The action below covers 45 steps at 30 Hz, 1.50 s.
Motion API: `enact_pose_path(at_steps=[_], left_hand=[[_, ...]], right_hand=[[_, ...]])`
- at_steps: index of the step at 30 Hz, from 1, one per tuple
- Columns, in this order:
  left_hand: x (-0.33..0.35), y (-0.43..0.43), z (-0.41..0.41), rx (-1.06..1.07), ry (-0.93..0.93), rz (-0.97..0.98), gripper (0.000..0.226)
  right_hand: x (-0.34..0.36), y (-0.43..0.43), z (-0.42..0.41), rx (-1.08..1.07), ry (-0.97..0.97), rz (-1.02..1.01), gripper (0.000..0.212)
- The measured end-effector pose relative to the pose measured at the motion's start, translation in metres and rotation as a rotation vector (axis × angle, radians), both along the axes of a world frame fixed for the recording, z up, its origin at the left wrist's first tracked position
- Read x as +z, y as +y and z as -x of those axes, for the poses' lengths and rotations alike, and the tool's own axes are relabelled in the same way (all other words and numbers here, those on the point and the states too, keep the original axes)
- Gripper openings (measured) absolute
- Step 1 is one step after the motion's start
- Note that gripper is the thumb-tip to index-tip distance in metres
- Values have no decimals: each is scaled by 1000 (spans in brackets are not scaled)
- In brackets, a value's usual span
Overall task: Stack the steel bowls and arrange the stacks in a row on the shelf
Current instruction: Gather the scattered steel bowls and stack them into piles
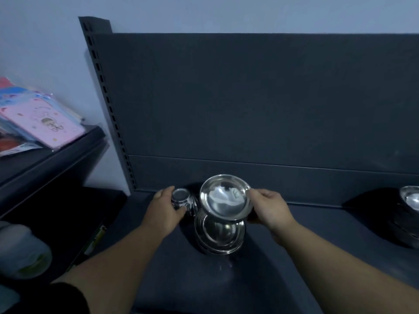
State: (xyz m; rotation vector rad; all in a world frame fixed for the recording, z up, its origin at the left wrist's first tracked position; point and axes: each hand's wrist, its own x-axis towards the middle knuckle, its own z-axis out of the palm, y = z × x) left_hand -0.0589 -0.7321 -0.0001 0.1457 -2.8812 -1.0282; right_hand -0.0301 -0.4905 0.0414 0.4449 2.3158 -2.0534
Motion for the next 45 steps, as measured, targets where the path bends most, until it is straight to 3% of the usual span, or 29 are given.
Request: enact_pose_path(at_steps=[6, 17, 24, 28, 31, 35, 40, 43, 45], left_hand=[[-10, -7, 30, -65, -130, 39, 89], [-31, -20, 40, -128, -150, -115, 86], [-32, -32, 22, -76, -137, -124, 116], [-18, -35, 10, 46, -25, -233, 109], [11, -32, 3, 92, 57, -601, 89], [59, -13, -15, -84, -38, -671, 66], [90, 13, -31, -300, -283, -689, 71], [94, 22, -37, -301, -294, -796, 68], [90, 22, -40, -282, -253, -834, 84]], right_hand=[[-13, -3, -7, 26, -17, -181, 23], [-37, -6, -22, -65, -38, -289, 25], [-42, -9, -20, -80, -21, -362, 29], [-31, -12, -19, -76, -2, -383, 35], [-13, -16, -18, -62, 89, -409, 34], [6, -22, -11, 80, 279, -421, 49], [28, -27, -8, 214, 482, -380, 46], [40, -23, -9, 94, 494, -356, 37], [45, -17, -9, 45, 474, -411, 26]])
